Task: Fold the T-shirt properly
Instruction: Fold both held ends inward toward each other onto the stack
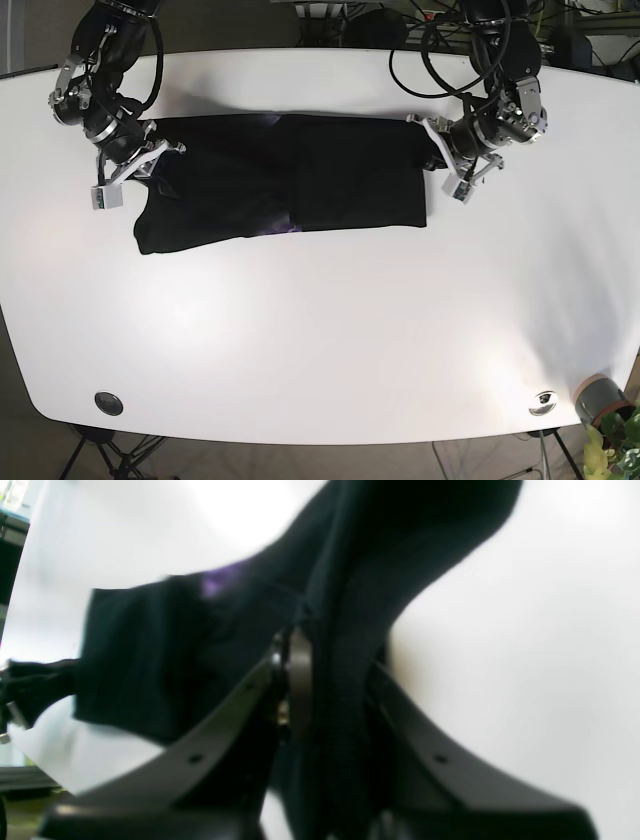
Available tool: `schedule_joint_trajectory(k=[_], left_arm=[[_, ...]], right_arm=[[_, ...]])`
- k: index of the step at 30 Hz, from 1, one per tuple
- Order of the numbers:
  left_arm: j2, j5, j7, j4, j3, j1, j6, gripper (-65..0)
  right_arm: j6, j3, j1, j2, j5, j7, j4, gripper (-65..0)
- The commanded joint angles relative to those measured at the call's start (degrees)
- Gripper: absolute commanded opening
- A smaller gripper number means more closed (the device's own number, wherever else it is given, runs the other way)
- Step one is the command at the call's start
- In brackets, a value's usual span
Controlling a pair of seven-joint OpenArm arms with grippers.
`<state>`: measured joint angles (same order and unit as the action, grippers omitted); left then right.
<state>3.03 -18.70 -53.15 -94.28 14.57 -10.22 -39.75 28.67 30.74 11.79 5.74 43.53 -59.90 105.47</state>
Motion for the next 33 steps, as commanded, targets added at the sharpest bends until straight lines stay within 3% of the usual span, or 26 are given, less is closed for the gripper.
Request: schedule_joint_trajectory(k=[1, 8, 17, 22, 27, 33], left_arm=[[0.27, -0.95, 0.71, -0.8, -1.25, 0.59, -0.25, -63.9], [-3.16, -1.04, 0.79, -0.09, -6.35, 0.68, -0.25, -63.9], [-4.83, -1.21, 0.79, 7.55, -9.86, 3.84, -0.12, -63.9], [-5.62, -1.13, 0.79, 7.73, -9.86, 3.84, -0.12, -63.9], [-5.62, -1.13, 0.79, 7.73, -9.86, 3.84, -0.12, -63.9], [-5.62, -1.21, 0.79, 7.82, -9.86, 3.84, -0.12, -63.9]], right_arm=[[0.57, 0.16, -0.5, 0.55, 1.53, -0.8, 4.82, -62.9], [1.0, -0.28, -0.41, 0.37, 1.97, -4.58, 9.83, -62.9], [0.57, -9.86, -0.41, 0.02, 4.52, -4.32, 9.39, -62.9], [0.57, -14.17, -0.76, -2.18, 4.43, -4.23, 7.8, -62.8], [0.65, -18.13, -2.17, -4.55, -0.23, -3.35, 4.73, -62.8], [0.65, -24.54, -2.96, -5.34, -4.01, 3.5, 0.33, -62.8]])
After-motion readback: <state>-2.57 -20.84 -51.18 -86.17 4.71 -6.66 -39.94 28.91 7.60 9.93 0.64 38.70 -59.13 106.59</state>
